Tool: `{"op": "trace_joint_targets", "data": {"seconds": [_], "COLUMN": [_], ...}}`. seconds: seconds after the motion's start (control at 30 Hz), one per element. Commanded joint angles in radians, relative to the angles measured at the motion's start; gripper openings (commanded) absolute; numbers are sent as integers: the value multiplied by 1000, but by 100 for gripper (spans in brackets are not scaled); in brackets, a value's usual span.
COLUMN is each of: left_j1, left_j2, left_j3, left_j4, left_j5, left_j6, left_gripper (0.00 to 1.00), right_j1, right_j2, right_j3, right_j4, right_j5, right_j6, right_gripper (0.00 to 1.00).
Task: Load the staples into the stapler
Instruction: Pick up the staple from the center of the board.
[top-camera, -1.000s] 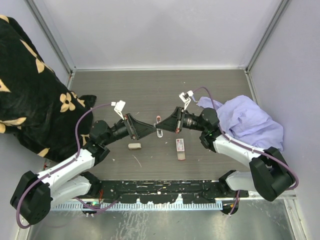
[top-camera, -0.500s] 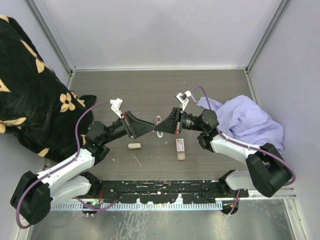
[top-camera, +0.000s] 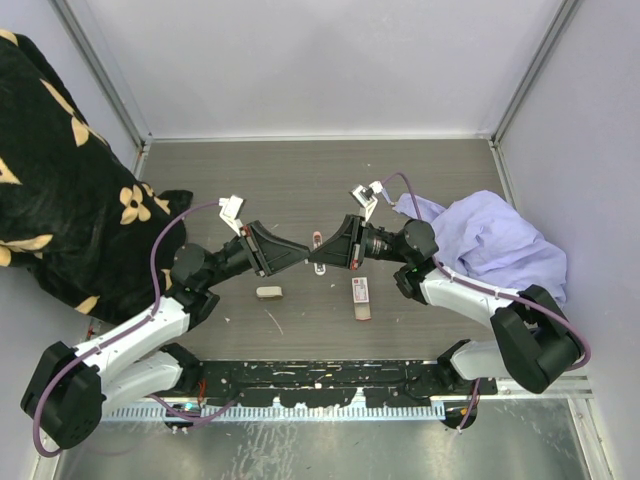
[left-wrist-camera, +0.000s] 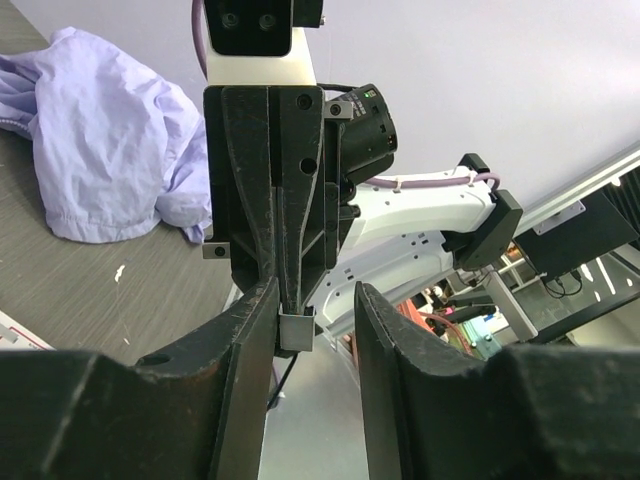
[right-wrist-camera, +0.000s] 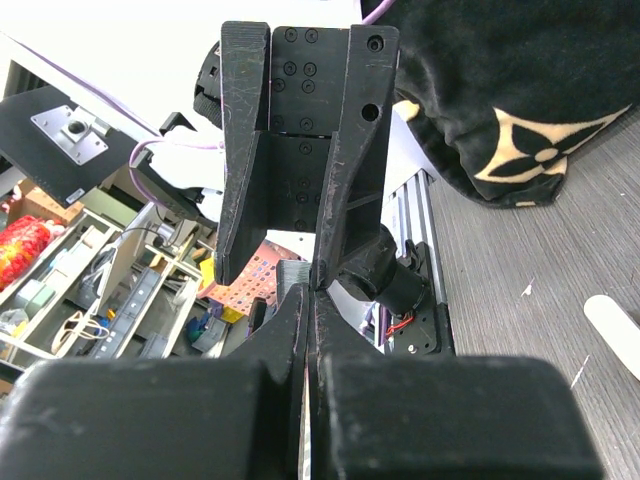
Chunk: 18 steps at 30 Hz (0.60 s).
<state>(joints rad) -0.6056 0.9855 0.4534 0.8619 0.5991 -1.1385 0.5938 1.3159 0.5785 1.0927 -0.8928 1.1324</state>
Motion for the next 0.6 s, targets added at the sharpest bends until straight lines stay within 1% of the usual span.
{"op": "trace_joint_targets", "data": {"seconds": [0.0, 0.33, 0.57], "left_j1": [3, 0, -13], "left_j2": [-4, -5, -26], "left_j3": [30, 33, 49], "left_j4": [70, 56, -40], "left_j5": [30, 36, 25], "left_j6": [-6, 7, 63], "left_gripper": [36, 28, 27], "right_j1": [3, 3, 3], "right_j2": [-4, -12, -17], "right_j3": [7, 7, 8], "right_j4": [61, 62, 44], "right_j5": [2, 14, 21], "right_j6": [4, 12, 2], "right_gripper": [1, 1, 1]}}
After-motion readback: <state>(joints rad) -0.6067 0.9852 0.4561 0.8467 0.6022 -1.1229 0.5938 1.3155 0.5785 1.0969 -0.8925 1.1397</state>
